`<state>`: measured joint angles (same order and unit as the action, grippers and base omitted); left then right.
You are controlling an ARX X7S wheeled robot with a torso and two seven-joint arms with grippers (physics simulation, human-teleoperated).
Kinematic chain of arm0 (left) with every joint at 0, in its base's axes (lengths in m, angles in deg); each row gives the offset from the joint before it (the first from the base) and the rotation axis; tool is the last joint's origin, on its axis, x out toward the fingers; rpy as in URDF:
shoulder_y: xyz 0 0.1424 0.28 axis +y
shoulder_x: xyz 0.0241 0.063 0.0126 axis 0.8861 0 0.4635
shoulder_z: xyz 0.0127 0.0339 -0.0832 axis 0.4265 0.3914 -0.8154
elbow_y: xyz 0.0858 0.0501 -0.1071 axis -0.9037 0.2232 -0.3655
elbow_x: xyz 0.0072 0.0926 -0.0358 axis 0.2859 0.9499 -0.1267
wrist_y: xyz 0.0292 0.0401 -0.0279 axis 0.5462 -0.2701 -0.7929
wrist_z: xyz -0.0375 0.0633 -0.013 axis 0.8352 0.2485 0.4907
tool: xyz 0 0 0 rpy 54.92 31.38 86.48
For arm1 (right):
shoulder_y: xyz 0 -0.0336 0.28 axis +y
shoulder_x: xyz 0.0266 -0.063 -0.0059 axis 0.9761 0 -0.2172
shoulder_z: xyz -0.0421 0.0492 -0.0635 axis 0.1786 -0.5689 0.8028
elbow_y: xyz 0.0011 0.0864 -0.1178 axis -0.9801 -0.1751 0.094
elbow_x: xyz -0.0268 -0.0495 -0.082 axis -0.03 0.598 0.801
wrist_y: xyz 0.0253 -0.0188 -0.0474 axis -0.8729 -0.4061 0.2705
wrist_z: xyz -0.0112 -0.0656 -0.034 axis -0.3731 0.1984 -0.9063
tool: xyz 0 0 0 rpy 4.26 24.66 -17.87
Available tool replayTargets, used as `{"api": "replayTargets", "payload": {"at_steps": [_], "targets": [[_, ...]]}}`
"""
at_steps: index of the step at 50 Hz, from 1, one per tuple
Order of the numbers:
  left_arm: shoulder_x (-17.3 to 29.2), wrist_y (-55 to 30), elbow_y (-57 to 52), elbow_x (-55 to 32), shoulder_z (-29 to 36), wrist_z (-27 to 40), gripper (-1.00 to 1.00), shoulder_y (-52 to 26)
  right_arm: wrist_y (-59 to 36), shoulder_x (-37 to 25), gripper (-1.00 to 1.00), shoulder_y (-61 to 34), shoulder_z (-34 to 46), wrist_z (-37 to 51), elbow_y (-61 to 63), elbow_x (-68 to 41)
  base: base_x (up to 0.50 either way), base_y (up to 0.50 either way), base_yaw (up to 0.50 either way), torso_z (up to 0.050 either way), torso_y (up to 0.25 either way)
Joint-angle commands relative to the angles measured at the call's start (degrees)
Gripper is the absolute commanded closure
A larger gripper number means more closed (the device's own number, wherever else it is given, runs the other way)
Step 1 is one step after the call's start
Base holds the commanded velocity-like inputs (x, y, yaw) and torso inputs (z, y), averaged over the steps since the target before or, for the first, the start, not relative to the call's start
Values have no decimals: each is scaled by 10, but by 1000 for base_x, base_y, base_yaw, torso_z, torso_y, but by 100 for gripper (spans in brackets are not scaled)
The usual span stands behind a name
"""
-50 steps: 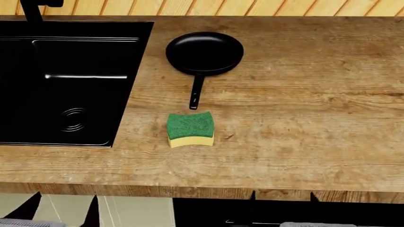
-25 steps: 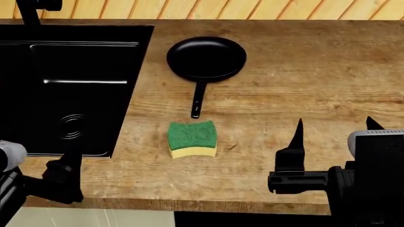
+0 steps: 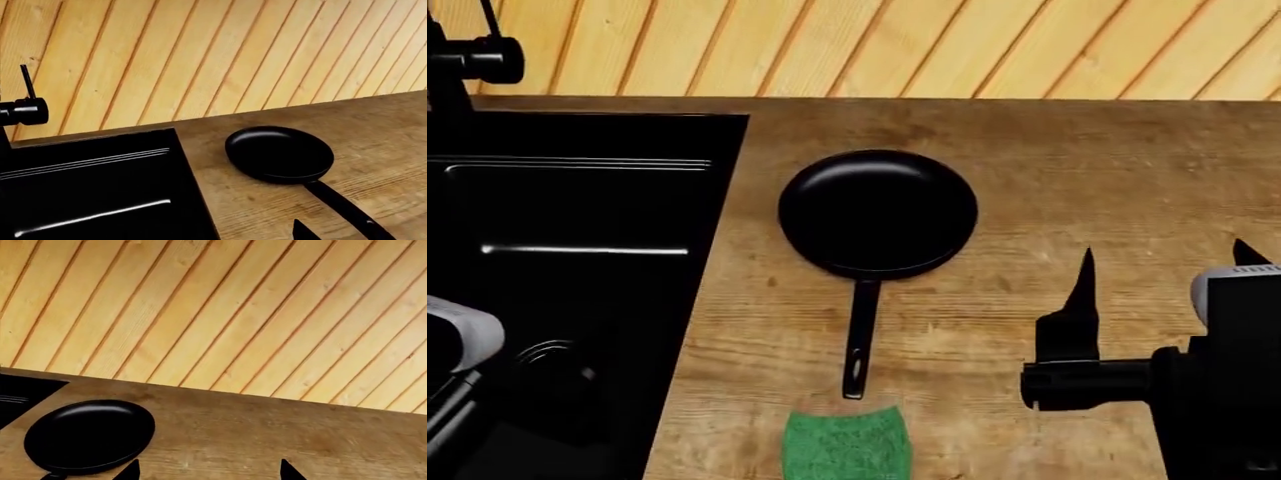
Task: Pick the pan and sponge and place them into the sink. Then turn on the water.
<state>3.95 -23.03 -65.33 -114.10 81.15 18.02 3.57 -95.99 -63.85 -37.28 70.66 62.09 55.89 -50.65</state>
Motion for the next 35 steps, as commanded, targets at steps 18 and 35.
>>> {"api": "replayTargets", "payload": {"at_steps": [18, 35], "targets": [[18, 4, -20, -25, 7, -32, -100, 16, -26, -8, -100, -8, -3, 5, 0, -18, 349, 0, 0, 0, 1], [91, -31, -146, -146, 73, -183, -100, 6, -42, -13, -100, 6, -8, 9, -3, -27, 0, 0, 0, 0, 0]]}}
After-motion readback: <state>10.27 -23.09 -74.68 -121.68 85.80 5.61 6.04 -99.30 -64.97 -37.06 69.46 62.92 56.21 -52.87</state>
